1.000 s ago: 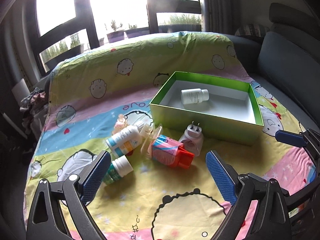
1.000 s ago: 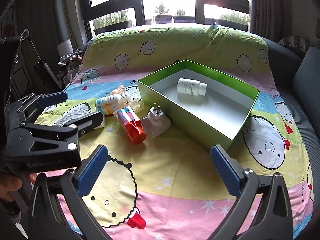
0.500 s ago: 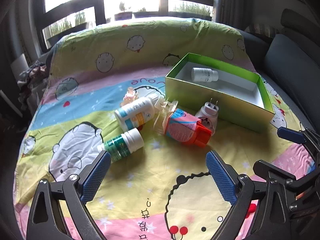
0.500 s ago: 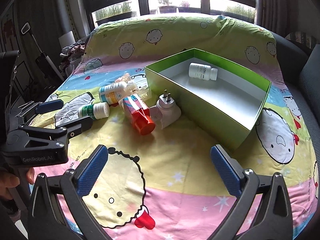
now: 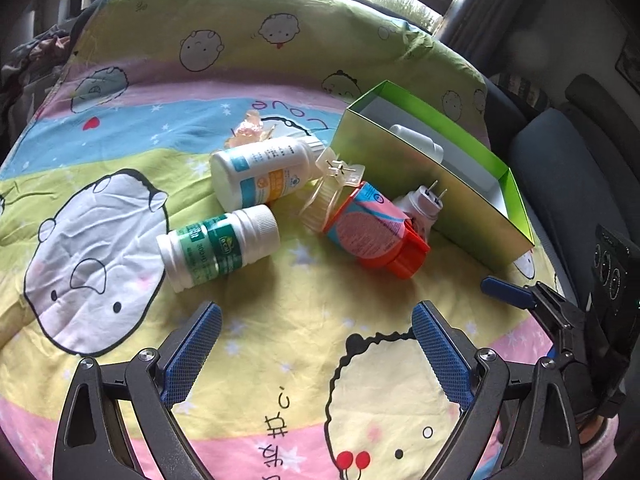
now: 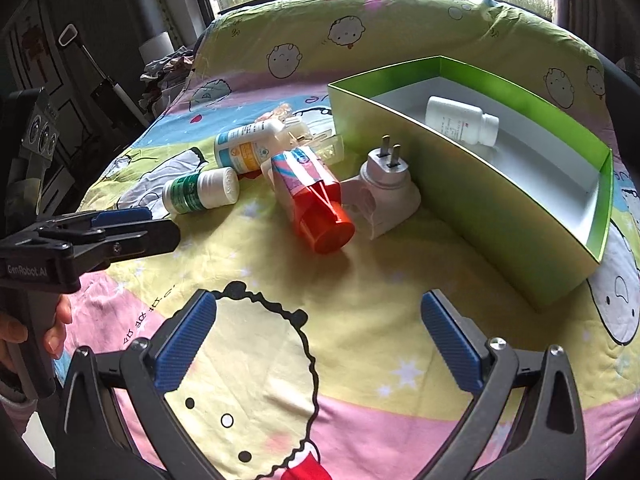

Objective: Organize rigid objects
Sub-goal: 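Grasp the pink-and-red inhaler item with the left gripper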

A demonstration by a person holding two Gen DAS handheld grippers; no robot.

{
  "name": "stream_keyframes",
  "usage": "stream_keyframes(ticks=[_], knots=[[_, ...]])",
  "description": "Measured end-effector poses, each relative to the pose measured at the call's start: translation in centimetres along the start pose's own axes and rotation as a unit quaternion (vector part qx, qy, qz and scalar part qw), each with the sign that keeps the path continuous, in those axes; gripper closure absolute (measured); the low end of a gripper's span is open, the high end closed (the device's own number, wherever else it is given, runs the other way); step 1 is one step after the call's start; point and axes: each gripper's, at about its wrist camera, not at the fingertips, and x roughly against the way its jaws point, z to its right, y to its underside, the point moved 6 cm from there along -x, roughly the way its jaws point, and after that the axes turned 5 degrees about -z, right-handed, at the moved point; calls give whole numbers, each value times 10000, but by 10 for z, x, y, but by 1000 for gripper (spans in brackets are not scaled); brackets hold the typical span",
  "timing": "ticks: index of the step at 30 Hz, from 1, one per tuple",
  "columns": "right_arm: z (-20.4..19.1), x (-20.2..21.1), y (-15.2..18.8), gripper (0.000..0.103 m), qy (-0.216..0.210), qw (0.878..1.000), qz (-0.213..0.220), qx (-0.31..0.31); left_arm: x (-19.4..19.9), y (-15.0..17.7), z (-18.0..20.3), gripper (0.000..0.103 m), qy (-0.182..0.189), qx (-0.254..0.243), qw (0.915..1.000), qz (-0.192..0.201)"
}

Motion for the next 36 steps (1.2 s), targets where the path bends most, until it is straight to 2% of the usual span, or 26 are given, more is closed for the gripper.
stream_keyframes(ticks=[6, 14, 22, 25, 30, 33, 34, 36], knots=[[-5, -26, -15, 4, -223, 9996, -25, 188, -20, -21, 21, 7, 126, -197, 9997, 14], [-2, -50, -29, 13, -608, 9981, -29, 88, -42, -44, 40, 7, 256, -405, 9988, -31], [4, -60, -39, 23, -918, 9958, 13, -71, -59, -53, 41, 7, 499, -323, 9981, -175], [4, -62, -41, 25, -979, 9951, 33, -94, -64, -56, 40, 11, 673, -225, 9972, -253], [-1, -68, -47, 36, -995, 9950, 0, 5, -73, -59, 29, 15, 827, 32, 9958, -391], [-2, -72, -49, 37, -926, 9957, -53, 89, -77, -59, 25, 26, 896, 88, 9948, -473], [-3, -73, -50, 41, -918, 9957, -57, 111, -78, -58, 24, 27, 895, 80, 9947, -492], [-3, -75, -51, 56, -864, 9962, -68, 122, -77, -58, 25, 27, 897, 49, 9948, -482]])
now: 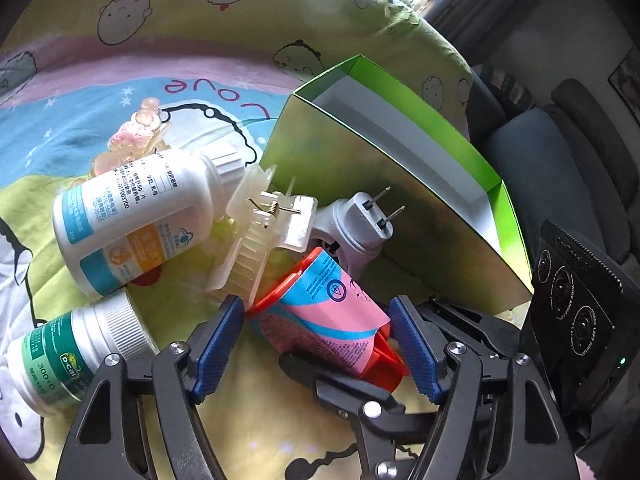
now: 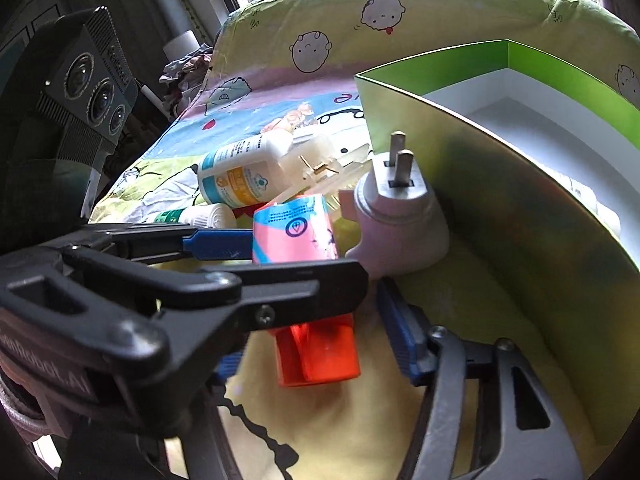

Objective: Organize rigid objects
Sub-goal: 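Grasp the pink-and-red inhaler item with the left gripper, then carry the pink-and-red item into the green box and release it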

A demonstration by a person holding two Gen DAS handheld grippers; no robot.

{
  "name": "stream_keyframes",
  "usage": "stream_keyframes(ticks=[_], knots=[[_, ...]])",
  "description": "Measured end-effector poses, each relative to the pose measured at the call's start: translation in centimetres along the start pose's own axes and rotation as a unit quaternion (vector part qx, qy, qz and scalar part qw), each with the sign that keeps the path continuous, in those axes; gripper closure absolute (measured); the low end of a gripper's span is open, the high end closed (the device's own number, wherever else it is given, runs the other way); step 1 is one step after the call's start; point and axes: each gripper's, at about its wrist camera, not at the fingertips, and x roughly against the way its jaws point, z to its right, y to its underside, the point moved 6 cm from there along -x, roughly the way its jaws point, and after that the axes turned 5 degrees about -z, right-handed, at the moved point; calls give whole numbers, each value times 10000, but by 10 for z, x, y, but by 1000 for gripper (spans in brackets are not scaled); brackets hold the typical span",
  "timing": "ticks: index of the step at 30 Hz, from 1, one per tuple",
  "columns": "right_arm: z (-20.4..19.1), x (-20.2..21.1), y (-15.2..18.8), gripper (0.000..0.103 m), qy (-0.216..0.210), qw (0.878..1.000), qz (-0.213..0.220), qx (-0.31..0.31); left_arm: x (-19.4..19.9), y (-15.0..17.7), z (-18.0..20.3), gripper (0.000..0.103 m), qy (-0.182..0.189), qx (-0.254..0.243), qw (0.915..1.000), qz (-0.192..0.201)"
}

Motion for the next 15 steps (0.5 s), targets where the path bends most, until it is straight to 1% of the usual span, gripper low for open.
stream_keyframes(ticks=[1, 2, 4, 8, 15], knots=[[-1, -1, 0, 63, -137, 9999, -32, -20, 0, 0, 0, 27, -32, -11, 10000, -5], [-1, -2, 1, 64, -124, 9999, -45, -18, 0, 2, 1, 27, -52, -29, 10000, -1], [-4, -1, 3, 65, -8, 10000, -23, 82, 1, 3, 2, 27, -100, -102, 9999, -5], [-7, 5, 5, 66, -40, 10000, 39, 69, 4, 8, 12, 28, -222, -303, 9993, 14], [-16, 31, 10, 67, 40, 9994, 331, 108, 24, 14, 39, 28, -358, -722, 9966, 183]])
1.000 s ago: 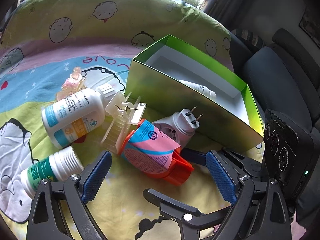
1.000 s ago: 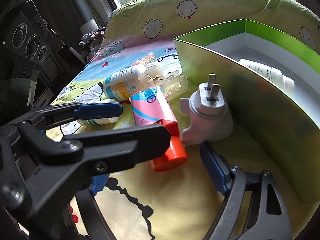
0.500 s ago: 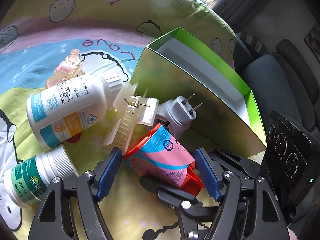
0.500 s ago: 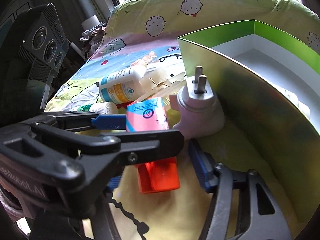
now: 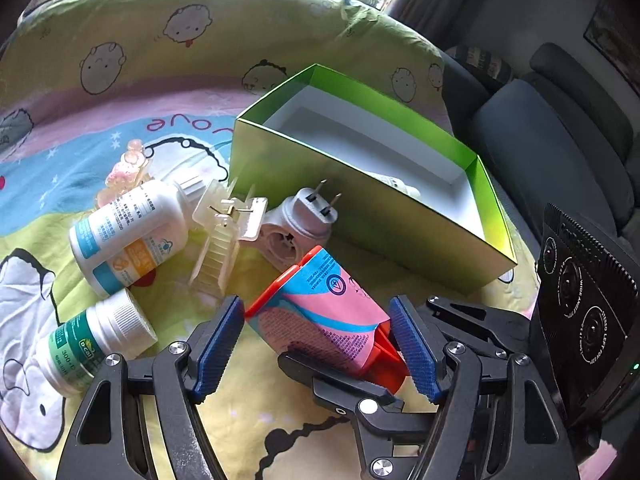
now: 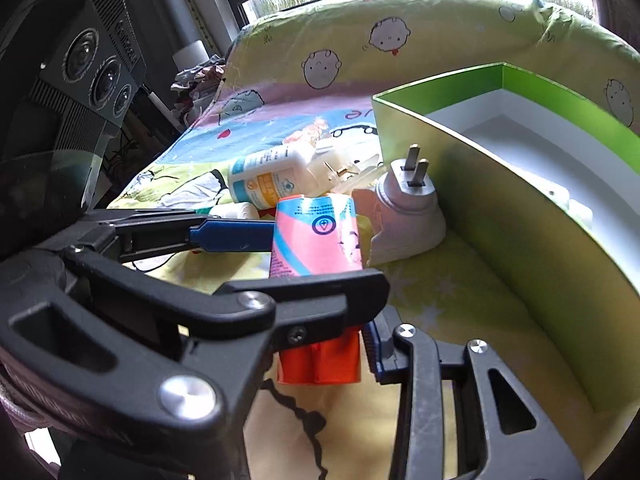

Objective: Organize rigid objects
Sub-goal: 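Carry the pink-and-red item into the green box and release it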

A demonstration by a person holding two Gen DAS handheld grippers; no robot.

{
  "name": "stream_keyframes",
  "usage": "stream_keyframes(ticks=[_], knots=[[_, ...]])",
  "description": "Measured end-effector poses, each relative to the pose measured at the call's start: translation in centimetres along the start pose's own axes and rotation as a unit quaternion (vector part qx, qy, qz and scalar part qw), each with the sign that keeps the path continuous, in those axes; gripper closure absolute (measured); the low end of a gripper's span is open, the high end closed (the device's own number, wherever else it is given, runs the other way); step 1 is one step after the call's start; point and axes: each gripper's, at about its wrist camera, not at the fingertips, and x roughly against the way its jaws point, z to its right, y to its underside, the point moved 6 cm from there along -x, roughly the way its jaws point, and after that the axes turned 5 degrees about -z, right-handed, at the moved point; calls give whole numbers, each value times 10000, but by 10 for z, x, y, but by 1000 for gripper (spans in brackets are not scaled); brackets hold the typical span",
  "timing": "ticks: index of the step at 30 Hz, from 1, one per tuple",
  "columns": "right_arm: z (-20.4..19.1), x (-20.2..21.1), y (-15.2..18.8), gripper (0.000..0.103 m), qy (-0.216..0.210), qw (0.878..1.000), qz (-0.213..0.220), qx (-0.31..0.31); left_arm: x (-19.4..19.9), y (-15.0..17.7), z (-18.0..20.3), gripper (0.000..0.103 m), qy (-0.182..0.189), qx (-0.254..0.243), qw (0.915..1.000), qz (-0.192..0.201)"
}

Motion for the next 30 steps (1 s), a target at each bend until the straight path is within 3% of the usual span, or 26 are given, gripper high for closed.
stream_keyframes(ticks=[16, 22, 30], knots=[[21, 84, -20, 67, 355, 9965, 751, -34, 31, -40, 83, 28, -66, -808, 9955, 486], [51, 110, -31, 67, 551, 9933, 1005, -142, 23, -68, 115, 28, 23, -1058, 9924, 632], [101, 118, -38, 67, 690, 9912, 1034, -452, -14, -98, 138, 28, 189, -1218, 9911, 504]])
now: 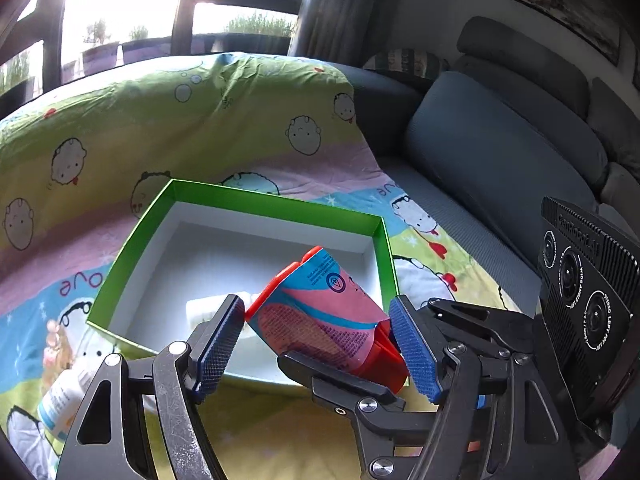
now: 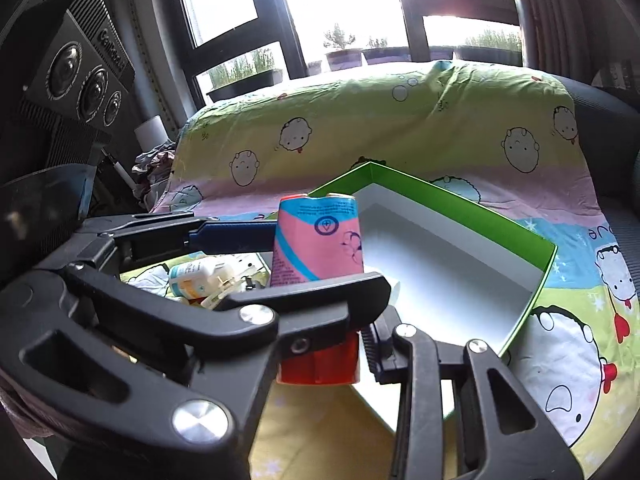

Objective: Organize rigid objects
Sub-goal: 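Carry the pink-and-red item into the green box and release it, then withdraw the left tool from the box toward the green-labelled bottle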

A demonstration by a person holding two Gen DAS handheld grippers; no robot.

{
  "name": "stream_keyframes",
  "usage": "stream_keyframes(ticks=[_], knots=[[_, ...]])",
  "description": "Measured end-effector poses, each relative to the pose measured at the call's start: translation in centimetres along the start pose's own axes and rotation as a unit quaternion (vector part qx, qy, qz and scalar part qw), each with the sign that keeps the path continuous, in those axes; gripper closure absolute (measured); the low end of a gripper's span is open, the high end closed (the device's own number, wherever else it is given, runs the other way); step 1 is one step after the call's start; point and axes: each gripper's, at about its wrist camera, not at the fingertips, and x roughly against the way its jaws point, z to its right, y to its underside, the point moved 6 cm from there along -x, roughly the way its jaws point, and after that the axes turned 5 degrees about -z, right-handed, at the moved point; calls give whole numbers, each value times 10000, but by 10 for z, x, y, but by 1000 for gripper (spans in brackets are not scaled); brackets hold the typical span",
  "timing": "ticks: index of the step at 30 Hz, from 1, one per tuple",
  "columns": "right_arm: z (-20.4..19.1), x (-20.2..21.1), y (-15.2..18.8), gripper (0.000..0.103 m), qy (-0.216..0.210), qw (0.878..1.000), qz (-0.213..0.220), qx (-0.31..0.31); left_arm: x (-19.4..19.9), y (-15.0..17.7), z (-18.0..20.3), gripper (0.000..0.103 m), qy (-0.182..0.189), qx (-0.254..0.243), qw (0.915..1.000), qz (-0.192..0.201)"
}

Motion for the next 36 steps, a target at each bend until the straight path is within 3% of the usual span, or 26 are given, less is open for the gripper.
stream_keyframes(ticks=[6, 20, 27, 29, 36], knots=[[25, -20, -2, 67, 233, 9993, -249, -155, -33, -7, -3, 28, 273, 117, 9994, -170], [47, -41, 8, 65, 420, 9966, -635, -301, -67, -4, -14, 28, 235, 487, 9973, -502], [40, -28, 7, 36, 893, 9948, -479, -70, -53, 1, -29, 27, -57, 486, 9980, -390], [37, -22, 7, 19, 1127, 9927, -421, 44, -45, 4, -33, 22, -100, 520, 9981, -327], [23, 2, 8, 6, 1728, 9843, -180, 308, -14, 15, -48, 21, -377, 669, 9970, -83]])
